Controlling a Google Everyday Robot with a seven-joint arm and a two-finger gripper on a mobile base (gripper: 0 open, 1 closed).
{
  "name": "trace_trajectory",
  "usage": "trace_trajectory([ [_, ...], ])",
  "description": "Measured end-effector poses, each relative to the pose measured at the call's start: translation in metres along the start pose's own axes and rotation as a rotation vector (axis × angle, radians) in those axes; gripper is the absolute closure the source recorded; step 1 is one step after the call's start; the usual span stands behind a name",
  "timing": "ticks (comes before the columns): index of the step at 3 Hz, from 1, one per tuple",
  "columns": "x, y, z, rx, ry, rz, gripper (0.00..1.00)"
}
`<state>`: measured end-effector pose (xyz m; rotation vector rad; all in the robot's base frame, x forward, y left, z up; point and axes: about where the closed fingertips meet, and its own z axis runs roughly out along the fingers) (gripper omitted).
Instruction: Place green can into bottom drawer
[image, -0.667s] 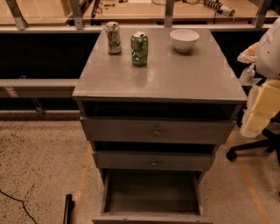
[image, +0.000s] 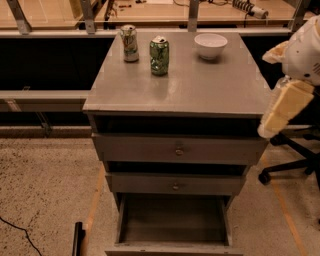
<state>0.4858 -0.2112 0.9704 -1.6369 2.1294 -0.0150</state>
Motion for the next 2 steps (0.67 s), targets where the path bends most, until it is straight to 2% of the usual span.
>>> trace_trajectory([
  [1, -0.019, -0.043, 0.024, 0.017, -0.143, 0.004, 0.00],
  [2, -0.053, -0.078, 0.065, 0.010, -0.307, 0.041, 0.00],
])
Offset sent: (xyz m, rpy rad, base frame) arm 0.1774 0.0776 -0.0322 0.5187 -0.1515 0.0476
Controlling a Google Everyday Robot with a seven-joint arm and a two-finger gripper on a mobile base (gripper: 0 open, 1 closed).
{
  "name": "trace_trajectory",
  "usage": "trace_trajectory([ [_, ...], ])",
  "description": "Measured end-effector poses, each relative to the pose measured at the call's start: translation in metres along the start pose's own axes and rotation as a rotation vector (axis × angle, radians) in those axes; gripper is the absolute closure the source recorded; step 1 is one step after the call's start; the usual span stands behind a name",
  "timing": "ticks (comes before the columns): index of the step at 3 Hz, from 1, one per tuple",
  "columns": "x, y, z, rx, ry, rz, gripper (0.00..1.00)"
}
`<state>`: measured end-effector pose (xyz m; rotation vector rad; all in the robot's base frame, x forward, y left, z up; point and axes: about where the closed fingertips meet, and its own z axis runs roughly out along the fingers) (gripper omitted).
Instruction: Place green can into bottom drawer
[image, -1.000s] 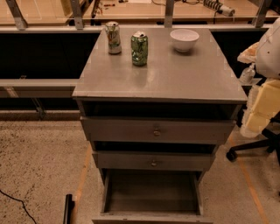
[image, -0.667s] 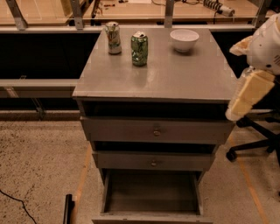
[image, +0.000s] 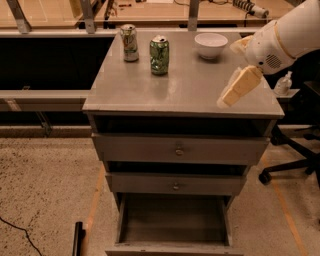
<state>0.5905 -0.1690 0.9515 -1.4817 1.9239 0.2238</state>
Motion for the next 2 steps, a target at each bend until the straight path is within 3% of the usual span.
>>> trace_trajectory([
  [1, -0.011, -0.021, 0.045, 0.039, -0.111, 0.042, 0.00],
  [2, -0.021, -0.041, 0.046, 0.115, -0.148, 0.045, 0.00],
])
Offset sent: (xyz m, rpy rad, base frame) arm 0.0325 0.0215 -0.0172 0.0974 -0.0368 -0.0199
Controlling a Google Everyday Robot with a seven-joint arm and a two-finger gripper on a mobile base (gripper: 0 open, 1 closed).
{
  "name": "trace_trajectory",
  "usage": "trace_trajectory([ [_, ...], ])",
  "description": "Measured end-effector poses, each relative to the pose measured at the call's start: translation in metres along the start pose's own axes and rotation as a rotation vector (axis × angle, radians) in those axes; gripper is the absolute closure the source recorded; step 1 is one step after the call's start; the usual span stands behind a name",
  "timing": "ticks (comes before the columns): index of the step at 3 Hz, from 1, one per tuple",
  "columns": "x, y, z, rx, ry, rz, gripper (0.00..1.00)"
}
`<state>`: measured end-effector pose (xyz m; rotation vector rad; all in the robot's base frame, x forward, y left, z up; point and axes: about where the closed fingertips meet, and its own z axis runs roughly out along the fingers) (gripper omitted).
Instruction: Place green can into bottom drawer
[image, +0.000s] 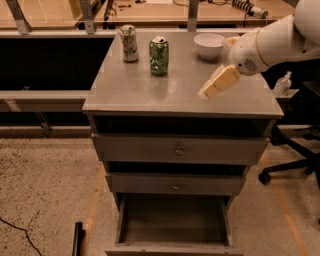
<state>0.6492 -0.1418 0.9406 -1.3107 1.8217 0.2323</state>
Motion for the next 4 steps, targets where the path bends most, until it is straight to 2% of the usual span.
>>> trace_trajectory([
  [1, 0.000, 0.000, 0.000, 0.000, 0.000, 0.000, 0.00],
  [2, -0.004, -0.011, 0.019, 0.042, -0.016, 0.036, 0.00],
  [4, -0.017, -0.076, 0.115, 0.126, -0.116, 0.246, 0.00],
])
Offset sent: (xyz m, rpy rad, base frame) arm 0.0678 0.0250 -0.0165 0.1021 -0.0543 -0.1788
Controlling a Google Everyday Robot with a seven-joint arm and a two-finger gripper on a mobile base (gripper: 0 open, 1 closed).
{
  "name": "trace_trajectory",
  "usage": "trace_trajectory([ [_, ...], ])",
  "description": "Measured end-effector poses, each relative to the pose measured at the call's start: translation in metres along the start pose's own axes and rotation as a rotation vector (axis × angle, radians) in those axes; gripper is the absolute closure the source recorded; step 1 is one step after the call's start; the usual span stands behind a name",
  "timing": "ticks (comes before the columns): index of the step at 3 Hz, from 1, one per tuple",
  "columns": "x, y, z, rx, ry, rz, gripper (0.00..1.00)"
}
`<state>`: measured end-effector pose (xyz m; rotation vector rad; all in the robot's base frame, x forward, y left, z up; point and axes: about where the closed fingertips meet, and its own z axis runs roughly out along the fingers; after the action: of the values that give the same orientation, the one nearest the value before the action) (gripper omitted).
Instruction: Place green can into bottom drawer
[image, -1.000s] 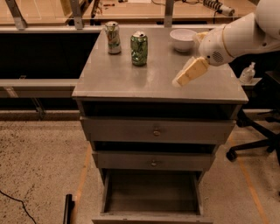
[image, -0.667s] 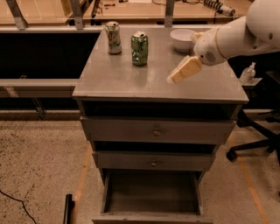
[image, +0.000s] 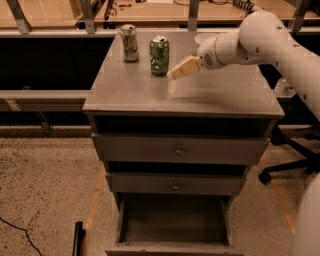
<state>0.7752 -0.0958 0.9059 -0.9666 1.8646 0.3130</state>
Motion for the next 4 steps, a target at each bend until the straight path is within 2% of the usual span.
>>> trace_trajectory([
  [1, -0.010, -0.012, 0.045, -0.027, -0.066, 0.110, 0.00],
  [2, -0.030, -0.010, 0.080, -0.089, -0.128, 0.169, 0.00],
  [3, -0.048, -0.005, 0.104, -0.134, -0.185, 0.184, 0.15],
  [4, -0.060, -0.002, 0.115, -0.162, -0.219, 0.179, 0.39],
])
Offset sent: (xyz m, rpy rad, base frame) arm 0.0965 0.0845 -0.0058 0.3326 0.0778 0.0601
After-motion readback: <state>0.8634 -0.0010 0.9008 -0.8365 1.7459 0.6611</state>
